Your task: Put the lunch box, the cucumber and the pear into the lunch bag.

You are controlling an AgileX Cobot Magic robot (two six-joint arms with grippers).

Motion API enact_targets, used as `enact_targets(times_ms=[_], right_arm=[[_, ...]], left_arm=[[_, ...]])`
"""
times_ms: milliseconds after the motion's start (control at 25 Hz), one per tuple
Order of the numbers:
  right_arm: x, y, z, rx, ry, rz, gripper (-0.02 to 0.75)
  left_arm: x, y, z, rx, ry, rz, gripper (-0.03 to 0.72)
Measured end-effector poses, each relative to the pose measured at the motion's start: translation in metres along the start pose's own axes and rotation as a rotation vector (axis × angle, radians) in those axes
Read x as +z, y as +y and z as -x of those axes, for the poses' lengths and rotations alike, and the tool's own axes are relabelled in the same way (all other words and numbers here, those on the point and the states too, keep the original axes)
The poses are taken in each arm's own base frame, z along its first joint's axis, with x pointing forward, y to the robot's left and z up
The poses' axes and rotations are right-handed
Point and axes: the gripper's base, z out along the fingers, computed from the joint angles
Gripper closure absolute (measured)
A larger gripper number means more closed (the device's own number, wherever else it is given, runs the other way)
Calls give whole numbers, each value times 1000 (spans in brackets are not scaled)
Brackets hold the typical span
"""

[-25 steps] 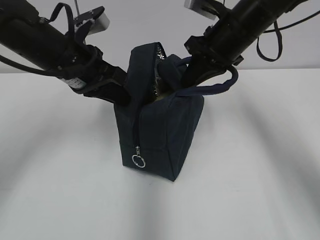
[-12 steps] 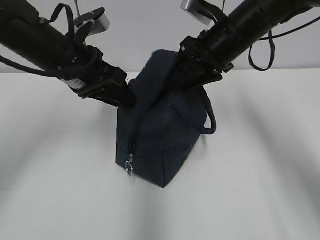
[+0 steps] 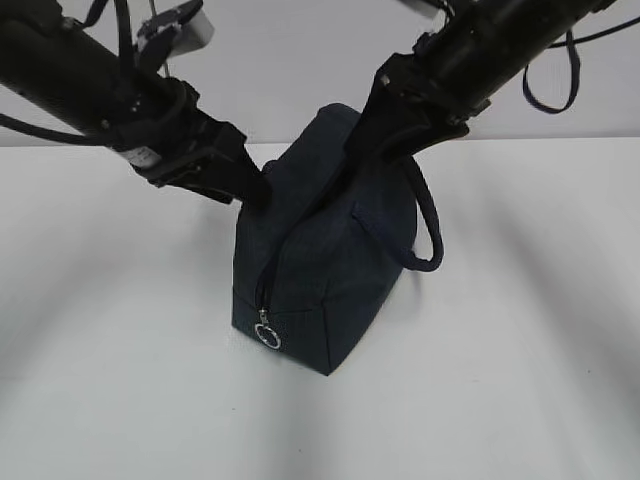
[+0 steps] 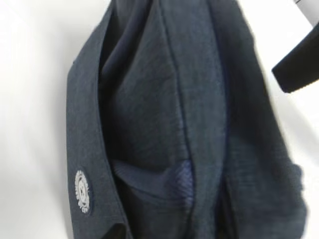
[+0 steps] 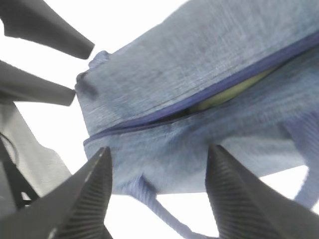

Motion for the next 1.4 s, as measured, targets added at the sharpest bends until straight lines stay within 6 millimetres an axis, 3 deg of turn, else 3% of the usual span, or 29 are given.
enact_targets(times_ms=[320,440,640,960,1160,1400], right_arm=[[-65,49,-8,-119,-119,-106,355],[-71,56,-25,-123,-178,-154,395],[-56,60,-71,-111,-308,-182,449],[-16,65,-147,-119,-478,-91,481],[-9,64,-160,-111,-487,-87,490],[-9,67,-160,-119,-492,-54,491]], left_arm=[[-42,-20,5,77,-151,54,348],[-51,-23,-2,80,-208,96,348],[-54,-25,-28,74,-308,130,348],[-47,-27,-86,69,-424,150,348],[-38,-27,-105,53,-379,116,359],[-38,-29,-105,51,-375,96,402]])
